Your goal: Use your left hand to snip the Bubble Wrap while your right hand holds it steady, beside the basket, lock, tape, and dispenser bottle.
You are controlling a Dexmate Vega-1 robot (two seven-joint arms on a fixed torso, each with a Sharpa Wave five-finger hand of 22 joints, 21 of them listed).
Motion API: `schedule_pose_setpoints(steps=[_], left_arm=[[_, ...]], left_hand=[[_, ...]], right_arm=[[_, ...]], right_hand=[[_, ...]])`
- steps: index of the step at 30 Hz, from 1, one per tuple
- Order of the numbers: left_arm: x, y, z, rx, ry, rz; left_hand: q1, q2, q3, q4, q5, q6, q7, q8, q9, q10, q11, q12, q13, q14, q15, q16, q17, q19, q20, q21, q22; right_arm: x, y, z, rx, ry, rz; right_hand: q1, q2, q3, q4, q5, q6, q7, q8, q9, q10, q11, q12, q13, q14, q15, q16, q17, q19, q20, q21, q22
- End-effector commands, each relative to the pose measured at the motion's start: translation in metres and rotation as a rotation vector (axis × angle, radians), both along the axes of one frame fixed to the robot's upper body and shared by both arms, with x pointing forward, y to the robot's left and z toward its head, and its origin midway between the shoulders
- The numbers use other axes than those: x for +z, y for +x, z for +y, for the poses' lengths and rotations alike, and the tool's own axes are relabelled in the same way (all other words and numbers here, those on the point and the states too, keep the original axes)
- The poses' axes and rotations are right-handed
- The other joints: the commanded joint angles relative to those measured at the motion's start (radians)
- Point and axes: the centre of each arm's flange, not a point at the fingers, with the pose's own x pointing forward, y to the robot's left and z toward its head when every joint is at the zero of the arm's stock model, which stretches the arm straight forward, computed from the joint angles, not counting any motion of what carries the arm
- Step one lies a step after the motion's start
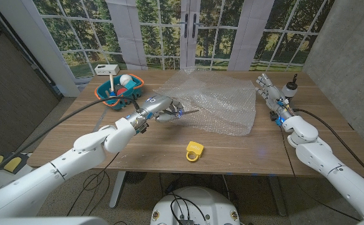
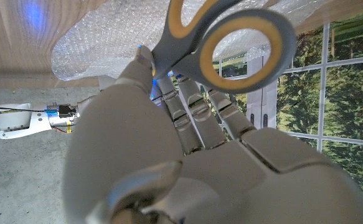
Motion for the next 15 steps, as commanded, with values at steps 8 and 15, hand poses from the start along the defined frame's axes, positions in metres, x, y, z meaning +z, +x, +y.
schedule_pose_setpoints(steps=[8, 15], left_arm=[[0.0040, -0.0051, 0.0065, -0.058, -0.113, -0.022], [0.0061, -0.0056, 0.0077, -0.067, -0.122, -0.052]], left_hand=[[0.133, 0.081, -0.059, 0.006, 0.007, 0.009, -0.022, 0.000, -0.019, 0.004, 0.006, -0.055, 0.046, 0.036, -0.052, -0.016, -0.071, 0.380, -0.073, 0.226, 0.032], [0.130, 0.082, -0.064, 0.011, 0.010, 0.007, -0.033, 0.000, -0.018, 0.000, 0.001, -0.064, 0.059, 0.032, -0.050, -0.012, -0.064, 0.409, -0.098, 0.249, 0.027]], right_arm=[[0.0043, -0.0050, -0.0015, -0.004, -0.002, -0.018], [0.0055, -0.0048, -0.0001, -0.002, -0.004, -0.022]], right_hand=[[-0.008, 0.002, 0.005, 0.000, -0.003, 0.007, -0.001, 0.004, 0.002, 0.005, -0.002, 0.003, 0.002, 0.005, -0.001, 0.010, 0.000, 0.008, 0.002, 0.008, 0.004], [-0.008, 0.001, 0.005, -0.001, -0.004, 0.006, -0.001, 0.004, 0.002, 0.004, -0.005, 0.003, 0.002, 0.004, -0.001, 0.010, 0.000, 0.008, 0.002, 0.008, 0.004]])
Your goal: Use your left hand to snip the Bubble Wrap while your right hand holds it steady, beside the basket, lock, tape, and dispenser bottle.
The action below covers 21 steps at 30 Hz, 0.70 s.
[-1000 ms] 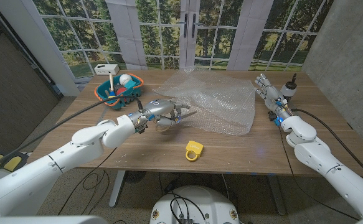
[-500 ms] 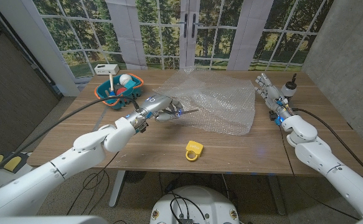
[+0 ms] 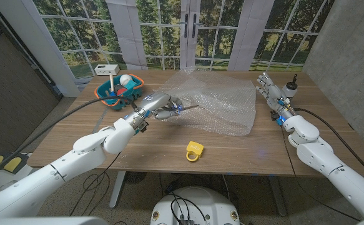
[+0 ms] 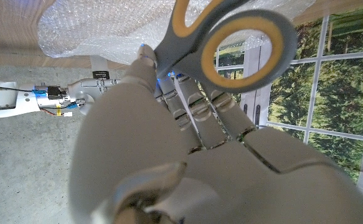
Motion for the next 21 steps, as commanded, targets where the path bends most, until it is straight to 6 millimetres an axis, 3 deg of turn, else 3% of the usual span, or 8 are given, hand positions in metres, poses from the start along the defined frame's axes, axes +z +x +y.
schedule_pose_setpoints(steps=[1, 6, 21], left_arm=[[0.002, -0.001, 0.003, -0.033, -0.042, -0.018], [0.002, 0.000, 0.003, -0.046, -0.061, -0.012], [0.011, 0.001, 0.011, -0.153, -0.358, 0.015]], left_hand=[[0.070, 0.063, -0.005, 0.002, 0.010, -0.005, -0.009, 0.000, 0.004, 0.000, -0.007, -0.007, 0.012, 0.022, -0.052, 0.007, 0.008, 0.022, -0.020, 0.017, 0.000], [0.063, 0.071, -0.007, 0.009, 0.015, -0.025, -0.008, 0.002, 0.018, -0.008, -0.008, -0.016, 0.025, 0.011, -0.051, 0.007, 0.015, 0.030, -0.043, 0.034, 0.000], [0.067, 0.073, -0.007, 0.006, 0.015, -0.010, 0.008, 0.007, 0.017, 0.006, 0.001, -0.025, 0.024, 0.006, -0.052, 0.007, 0.016, 0.029, -0.042, 0.051, 0.001]], right_arm=[[0.003, -0.001, 0.001, 0.000, -0.004, -0.010], [0.004, -0.001, 0.001, 0.000, -0.008, -0.013], [0.011, -0.005, 0.004, 0.003, -0.020, -0.036]], right_hand=[[-0.008, 0.001, 0.005, -0.001, -0.004, 0.006, -0.001, 0.004, 0.002, 0.004, -0.005, 0.002, 0.002, 0.005, -0.001, 0.010, 0.000, 0.008, 0.002, 0.007, 0.004], [-0.008, 0.002, 0.006, -0.001, -0.003, 0.006, -0.001, 0.004, 0.002, 0.005, -0.004, 0.002, 0.002, 0.005, 0.000, 0.010, 0.000, 0.009, 0.003, 0.008, 0.004], [-0.008, 0.003, 0.009, -0.003, -0.004, 0.006, -0.001, 0.004, 0.002, 0.006, -0.003, 0.002, 0.002, 0.006, 0.001, 0.010, 0.000, 0.011, 0.003, 0.008, 0.004]])
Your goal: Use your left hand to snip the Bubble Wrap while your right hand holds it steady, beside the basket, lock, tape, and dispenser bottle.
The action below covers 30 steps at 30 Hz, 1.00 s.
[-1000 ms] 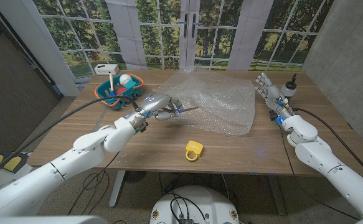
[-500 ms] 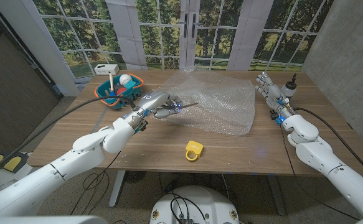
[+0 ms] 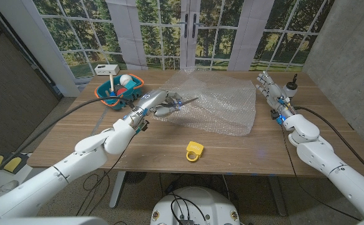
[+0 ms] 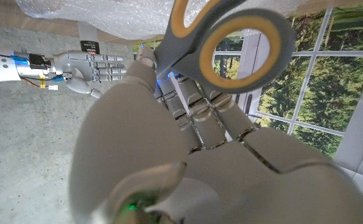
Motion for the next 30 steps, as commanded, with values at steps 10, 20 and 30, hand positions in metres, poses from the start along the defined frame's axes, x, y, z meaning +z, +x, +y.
schedule_pose_setpoints(steps=[10, 20, 30], left_arm=[[0.017, 0.008, 0.008, -0.254, -0.414, 0.160], [0.029, 0.011, 0.007, -0.395, -0.507, 0.239], [0.032, 0.022, 0.001, -0.540, -0.618, 0.387]], left_hand=[[0.072, 0.073, 0.003, -0.004, 0.001, 0.010, 0.004, 0.011, 0.001, 0.012, 0.007, -0.016, -0.004, 0.010, -0.048, 0.006, -0.001, -0.006, -0.029, 0.014, 0.002], [0.077, 0.074, 0.005, -0.006, -0.001, 0.011, 0.004, 0.011, 0.000, 0.016, 0.013, -0.021, 0.000, 0.010, -0.047, 0.006, -0.001, -0.013, -0.025, 0.022, 0.003], [0.077, 0.074, 0.005, -0.006, -0.001, 0.014, 0.002, 0.012, -0.002, 0.014, 0.019, -0.027, 0.005, 0.005, -0.046, 0.008, 0.003, -0.021, -0.023, 0.029, 0.002]], right_arm=[[0.002, -0.004, 0.006, 0.019, -0.018, -0.016], [-0.004, -0.003, 0.012, 0.063, -0.002, -0.018], [-0.004, -0.007, 0.013, 0.140, 0.045, -0.031]], right_hand=[[-0.008, 0.003, 0.008, -0.001, -0.004, 0.008, -0.001, 0.004, 0.002, 0.007, -0.003, 0.003, 0.002, 0.007, -0.001, 0.011, 0.000, 0.008, -0.004, 0.007, 0.004], [-0.009, 0.003, 0.009, -0.002, -0.004, 0.009, 0.000, 0.005, 0.002, 0.011, -0.002, 0.004, 0.002, 0.009, -0.001, 0.011, 0.000, 0.009, -0.005, 0.007, 0.004], [-0.008, 0.003, 0.011, -0.003, -0.004, 0.012, 0.002, 0.006, 0.002, 0.012, -0.001, 0.003, 0.002, 0.010, -0.002, 0.011, -0.001, 0.010, -0.006, 0.007, 0.004]])
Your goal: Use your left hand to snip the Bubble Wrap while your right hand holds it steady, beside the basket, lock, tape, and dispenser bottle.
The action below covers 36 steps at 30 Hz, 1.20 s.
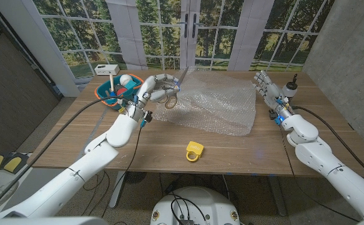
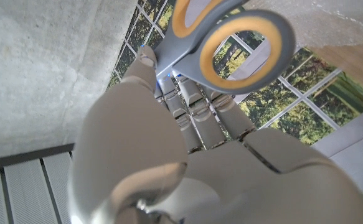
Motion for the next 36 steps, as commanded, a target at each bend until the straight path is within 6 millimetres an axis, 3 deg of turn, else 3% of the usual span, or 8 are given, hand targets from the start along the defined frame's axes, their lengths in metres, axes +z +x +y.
schedule_pose_setpoints(steps=[1, 7, 18, 34, 36], left_arm=[[0.007, 0.012, -0.005, -0.203, -0.154, 0.134], [0.009, 0.028, -0.011, -0.364, -0.220, 0.233], [0.000, 0.039, -0.029, -0.502, -0.342, 0.361], [-0.010, 0.046, -0.045, -0.670, -0.475, 0.485], [-0.010, 0.046, -0.045, -0.681, -0.480, 0.489]], left_hand=[[0.077, 0.074, 0.003, -0.001, 0.001, 0.011, -0.004, 0.006, 0.003, 0.003, 0.008, -0.005, 0.007, 0.004, -0.046, 0.004, 0.004, -0.004, -0.027, 0.011, 0.002], [0.080, 0.072, 0.003, -0.002, 0.004, 0.022, 0.000, 0.010, 0.001, 0.006, 0.012, -0.008, 0.013, 0.003, -0.046, 0.008, 0.010, -0.009, -0.023, 0.018, 0.001], [0.084, 0.069, 0.002, -0.003, 0.006, 0.025, -0.001, 0.011, -0.002, 0.010, 0.008, -0.011, 0.023, 0.005, -0.045, 0.015, 0.019, -0.014, -0.023, 0.029, 0.000], [0.087, 0.068, 0.003, -0.003, 0.008, 0.030, 0.001, 0.013, -0.006, 0.017, 0.013, -0.024, 0.020, -0.002, -0.045, 0.013, 0.020, -0.017, -0.020, 0.043, -0.003], [0.087, 0.067, 0.002, -0.003, 0.009, 0.028, 0.001, 0.012, -0.007, 0.019, 0.012, -0.025, 0.020, -0.002, -0.045, 0.013, 0.020, -0.018, -0.020, 0.045, -0.003]], right_arm=[[-0.003, -0.003, 0.004, 0.109, 0.062, -0.006], [0.000, -0.005, 0.005, 0.097, 0.023, -0.018], [0.002, -0.007, 0.008, 0.100, -0.004, -0.018], [-0.001, -0.011, 0.009, 0.090, -0.026, -0.022], [-0.002, -0.013, 0.010, 0.078, -0.029, -0.027]], right_hand=[[-0.003, -0.002, 0.005, -0.001, -0.004, 0.012, 0.002, 0.006, 0.002, 0.012, -0.001, 0.003, 0.002, 0.003, 0.002, 0.003, -0.001, 0.007, -0.002, 0.004, 0.004], [-0.001, 0.000, 0.008, -0.002, -0.004, 0.024, 0.005, 0.010, 0.002, 0.022, 0.005, 0.007, 0.002, 0.004, 0.003, 0.003, -0.001, 0.009, -0.003, 0.005, 0.004], [-0.002, 0.000, 0.010, -0.003, -0.004, 0.035, 0.005, 0.012, 0.002, 0.029, 0.009, 0.008, 0.002, 0.005, 0.004, 0.003, -0.001, 0.010, -0.003, 0.004, 0.004], [0.002, 0.001, 0.014, -0.006, -0.004, 0.038, 0.013, 0.011, 0.002, 0.036, 0.019, 0.009, 0.002, 0.017, 0.008, 0.006, -0.001, 0.018, 0.002, 0.006, 0.004], [0.007, 0.001, 0.018, -0.010, -0.004, 0.038, 0.014, 0.010, 0.002, 0.038, 0.020, 0.008, 0.002, 0.015, -0.001, 0.004, -0.002, 0.036, -0.017, 0.012, 0.004]])
